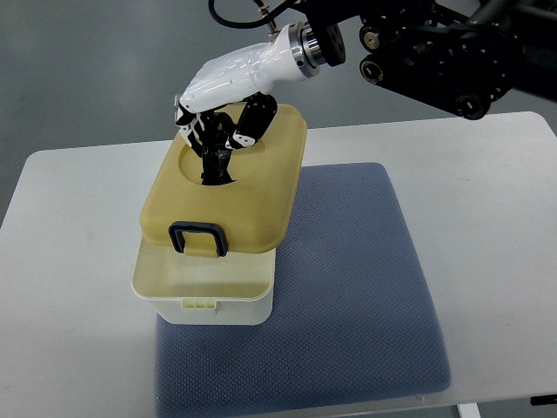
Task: Open white storage box with right hand
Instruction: 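Lift the yellow lid off the box and carry it over the mat, then lower the yellow lid onto the mat beside the open box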
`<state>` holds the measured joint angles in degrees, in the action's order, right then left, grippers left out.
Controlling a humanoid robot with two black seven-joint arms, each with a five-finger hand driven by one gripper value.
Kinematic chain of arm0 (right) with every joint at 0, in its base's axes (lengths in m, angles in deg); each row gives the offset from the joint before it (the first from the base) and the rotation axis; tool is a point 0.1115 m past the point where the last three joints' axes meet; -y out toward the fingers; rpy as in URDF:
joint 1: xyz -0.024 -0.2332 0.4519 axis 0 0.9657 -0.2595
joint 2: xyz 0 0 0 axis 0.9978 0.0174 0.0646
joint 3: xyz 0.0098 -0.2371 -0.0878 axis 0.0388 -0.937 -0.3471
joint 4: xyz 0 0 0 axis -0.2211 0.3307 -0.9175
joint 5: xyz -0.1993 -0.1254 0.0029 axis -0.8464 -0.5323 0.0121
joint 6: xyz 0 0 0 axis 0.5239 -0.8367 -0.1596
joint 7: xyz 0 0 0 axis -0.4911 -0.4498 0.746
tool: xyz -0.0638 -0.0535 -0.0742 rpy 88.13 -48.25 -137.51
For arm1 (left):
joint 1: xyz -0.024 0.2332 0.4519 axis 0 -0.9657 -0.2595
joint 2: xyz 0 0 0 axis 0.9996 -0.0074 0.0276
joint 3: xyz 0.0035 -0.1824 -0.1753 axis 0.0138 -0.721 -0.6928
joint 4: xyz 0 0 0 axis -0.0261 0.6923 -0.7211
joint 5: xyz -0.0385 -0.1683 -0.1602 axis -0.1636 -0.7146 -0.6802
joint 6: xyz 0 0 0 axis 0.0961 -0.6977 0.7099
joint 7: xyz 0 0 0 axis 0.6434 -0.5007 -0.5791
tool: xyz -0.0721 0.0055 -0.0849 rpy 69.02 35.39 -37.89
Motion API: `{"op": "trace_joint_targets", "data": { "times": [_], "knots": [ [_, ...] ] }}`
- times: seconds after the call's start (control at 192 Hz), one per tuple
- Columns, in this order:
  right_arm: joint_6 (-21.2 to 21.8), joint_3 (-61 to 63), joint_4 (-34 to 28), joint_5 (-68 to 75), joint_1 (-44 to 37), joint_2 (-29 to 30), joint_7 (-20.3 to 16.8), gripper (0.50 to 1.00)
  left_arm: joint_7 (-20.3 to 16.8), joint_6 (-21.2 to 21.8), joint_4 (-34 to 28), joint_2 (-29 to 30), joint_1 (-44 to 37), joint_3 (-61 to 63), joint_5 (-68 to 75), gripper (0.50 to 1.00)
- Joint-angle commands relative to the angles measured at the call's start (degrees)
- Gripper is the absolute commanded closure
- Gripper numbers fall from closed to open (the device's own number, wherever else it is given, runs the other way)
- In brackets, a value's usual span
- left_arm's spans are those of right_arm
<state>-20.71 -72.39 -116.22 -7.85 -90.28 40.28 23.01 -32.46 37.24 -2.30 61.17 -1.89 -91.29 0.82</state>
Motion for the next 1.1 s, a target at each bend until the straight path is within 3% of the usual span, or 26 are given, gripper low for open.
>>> {"op": "trace_joint_targets", "data": {
  "times": [0.0, 0.229, 0.464, 0.886, 1.094],
  "knots": [
    [-1.40, 0.85, 0.46, 1.07, 0.69, -4.16, 0.00, 1.000, 0.00, -0.04, 0.00, 0.00, -0.01, 0.00, 0.00, 0.500],
    [-3.24, 5.95, 0.64, 1.16, 7.36, -13.65, 0.00, 1.000, 0.00, -0.04, 0.00, 0.00, -0.01, 0.00, 0.00, 0.500],
    [-6.67, 7.88, 0.73, 1.07, 14.13, -18.75, 0.00, 1.000, 0.00, -0.04, 0.00, 0.00, -0.01, 0.00, 0.00, 0.500],
    [-14.40, 7.97, 0.90, 1.07, 23.89, -20.77, 0.00, 1.000, 0.00, -0.04, 0.00, 0.00, -0.01, 0.00, 0.00, 0.500],
    [-16.16, 7.88, 0.90, 1.07, 27.58, -21.74, 0.00, 1.000, 0.00, 0.04, 0.00, 0.00, -0.01, 0.00, 0.00, 0.500]
  ]
}}
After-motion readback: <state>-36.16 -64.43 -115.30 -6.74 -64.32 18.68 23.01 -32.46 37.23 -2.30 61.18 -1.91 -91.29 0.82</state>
